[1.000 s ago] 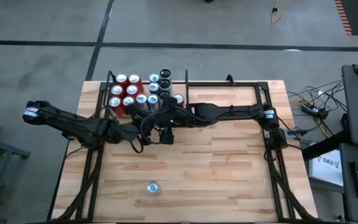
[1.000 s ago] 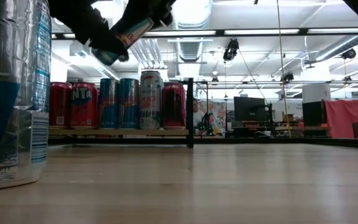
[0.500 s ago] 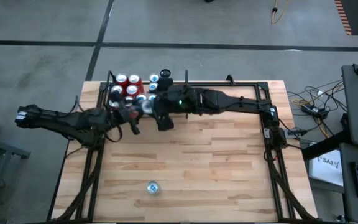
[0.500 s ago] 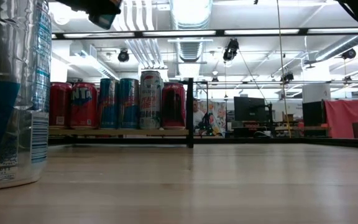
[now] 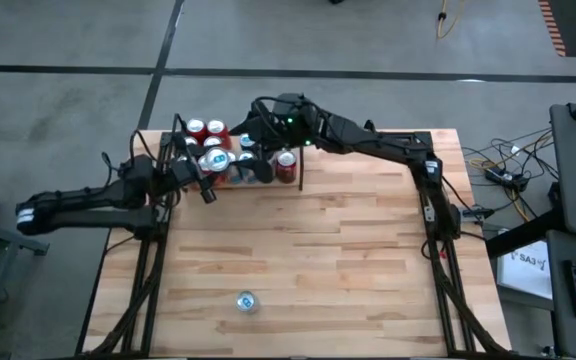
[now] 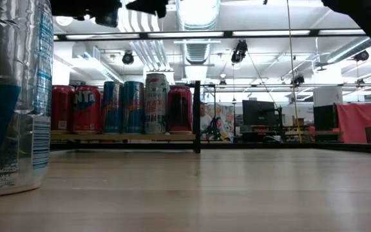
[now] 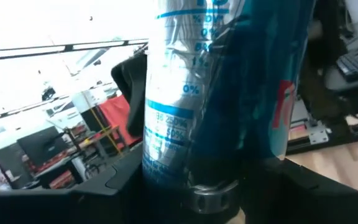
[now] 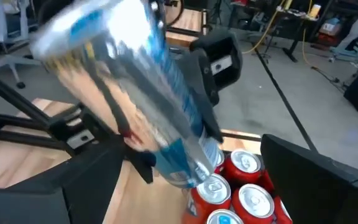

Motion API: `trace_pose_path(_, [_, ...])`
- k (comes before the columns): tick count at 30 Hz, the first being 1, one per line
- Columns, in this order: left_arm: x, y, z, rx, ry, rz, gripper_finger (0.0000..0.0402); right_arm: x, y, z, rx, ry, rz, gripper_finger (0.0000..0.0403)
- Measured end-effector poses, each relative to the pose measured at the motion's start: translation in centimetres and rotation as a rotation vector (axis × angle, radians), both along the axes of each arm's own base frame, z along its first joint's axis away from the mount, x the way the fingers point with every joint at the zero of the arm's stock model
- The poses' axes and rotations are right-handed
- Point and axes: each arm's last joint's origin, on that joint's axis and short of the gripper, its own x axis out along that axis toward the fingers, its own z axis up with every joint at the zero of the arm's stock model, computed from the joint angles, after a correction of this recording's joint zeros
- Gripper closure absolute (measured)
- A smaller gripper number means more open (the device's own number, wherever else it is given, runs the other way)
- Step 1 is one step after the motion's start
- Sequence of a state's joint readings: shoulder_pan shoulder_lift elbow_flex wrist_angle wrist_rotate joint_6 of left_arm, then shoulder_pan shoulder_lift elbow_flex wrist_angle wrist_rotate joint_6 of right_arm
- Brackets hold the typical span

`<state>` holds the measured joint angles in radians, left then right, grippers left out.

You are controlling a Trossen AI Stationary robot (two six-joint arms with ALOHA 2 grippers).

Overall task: Place canned beverage on shelf
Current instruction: Put the blue soda can on the shelf aligned with the other blue soda can

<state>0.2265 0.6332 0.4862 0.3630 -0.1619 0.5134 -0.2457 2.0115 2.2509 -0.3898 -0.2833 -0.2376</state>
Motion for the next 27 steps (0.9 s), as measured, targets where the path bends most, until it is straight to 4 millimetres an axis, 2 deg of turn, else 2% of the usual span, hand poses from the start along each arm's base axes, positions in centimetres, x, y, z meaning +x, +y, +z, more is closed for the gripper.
trace_pose_path(5, [-0.7,0.4,0.1,-0.036,-0.035,0.029,0.0196,1.3,-0.3,-1.9,-0.049,-0.009,0.005,0.0040])
trace_pose_path(7, [-1.1,0.3,0.7,-0.051,-0.074,0.018,0.0196,1.8,0.0,-2.0,-0.070,-0.036,0.016,0.0040])
trace_pose_path(11, [-1.9,0.1,0.6,-0.060,-0.058,0.027,0.0196,2.2,0.6,-2.5,-0.094,-0.037,0.039,0.0039])
trace_pose_path(15, [-2.5,0.0,0.3,-0.063,-0.024,0.027,0.0196,2.3,1.5,-2.1,-0.101,-0.064,0.044,0.0039])
trace_pose_path(20, [-2.7,-0.2,0.2,-0.048,-0.009,-0.005,0.0196,2.7,3.1,-1.8,-0.151,-0.082,-0.068,0.0039])
trace_pose_path(27, [-2.6,-0.2,0.1,-0.042,0.000,-0.011,0.0196,3.0,5.0,-1.2,-0.194,-0.138,-0.034,0.0039])
